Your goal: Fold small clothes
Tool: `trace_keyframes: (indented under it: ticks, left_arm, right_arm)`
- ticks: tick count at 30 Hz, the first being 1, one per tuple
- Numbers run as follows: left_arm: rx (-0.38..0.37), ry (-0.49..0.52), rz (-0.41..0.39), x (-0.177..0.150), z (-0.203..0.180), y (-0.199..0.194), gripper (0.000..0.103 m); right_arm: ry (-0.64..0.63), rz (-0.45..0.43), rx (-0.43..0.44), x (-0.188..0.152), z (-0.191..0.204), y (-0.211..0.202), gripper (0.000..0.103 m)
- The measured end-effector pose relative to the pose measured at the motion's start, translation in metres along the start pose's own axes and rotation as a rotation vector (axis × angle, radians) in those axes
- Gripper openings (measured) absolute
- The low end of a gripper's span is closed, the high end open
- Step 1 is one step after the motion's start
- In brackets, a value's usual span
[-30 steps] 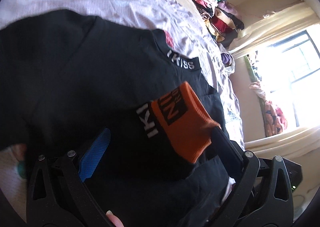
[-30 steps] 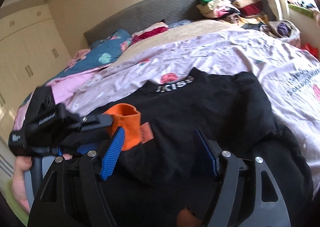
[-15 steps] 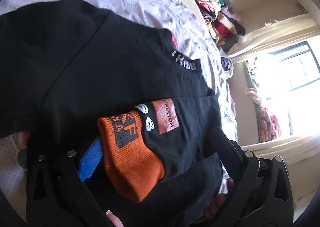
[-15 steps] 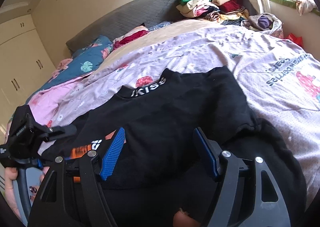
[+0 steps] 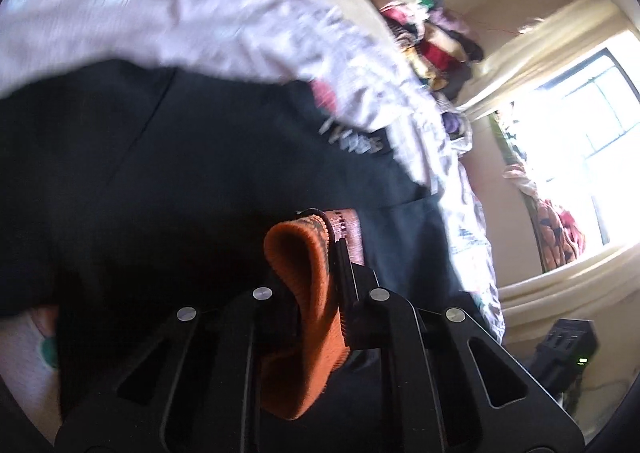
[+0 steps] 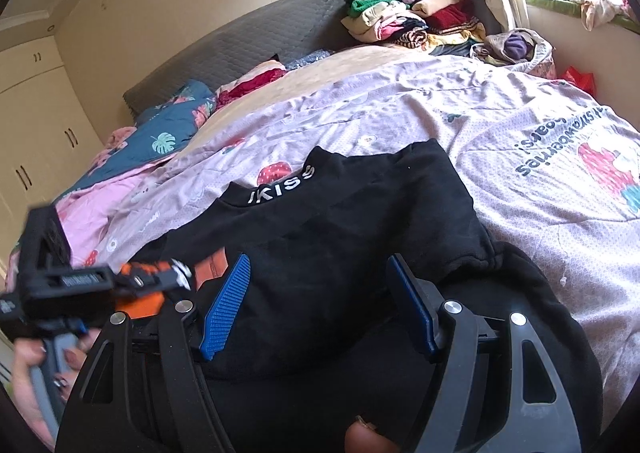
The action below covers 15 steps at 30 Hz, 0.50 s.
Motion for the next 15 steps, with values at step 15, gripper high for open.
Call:
trace_keyframes:
  ticks: [15]
  left_arm:
    - [0.131, 0.064, -0.015, 0.009, 0.021, -0.004, 0.009]
  right_arm:
    - [-0.01, 0.025, -0.067, 0.001, -0.015, 0.011, 0.069]
Point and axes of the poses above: each gripper's, at about its wrist camera, not at the fingertips, and y roughly the way its jaws point, z to its left, x to its top, the point moved 9 cm from there along y, roughly the way its jaws point, and after that the axes turned 15 degrees about y, right-handed, at the moved point
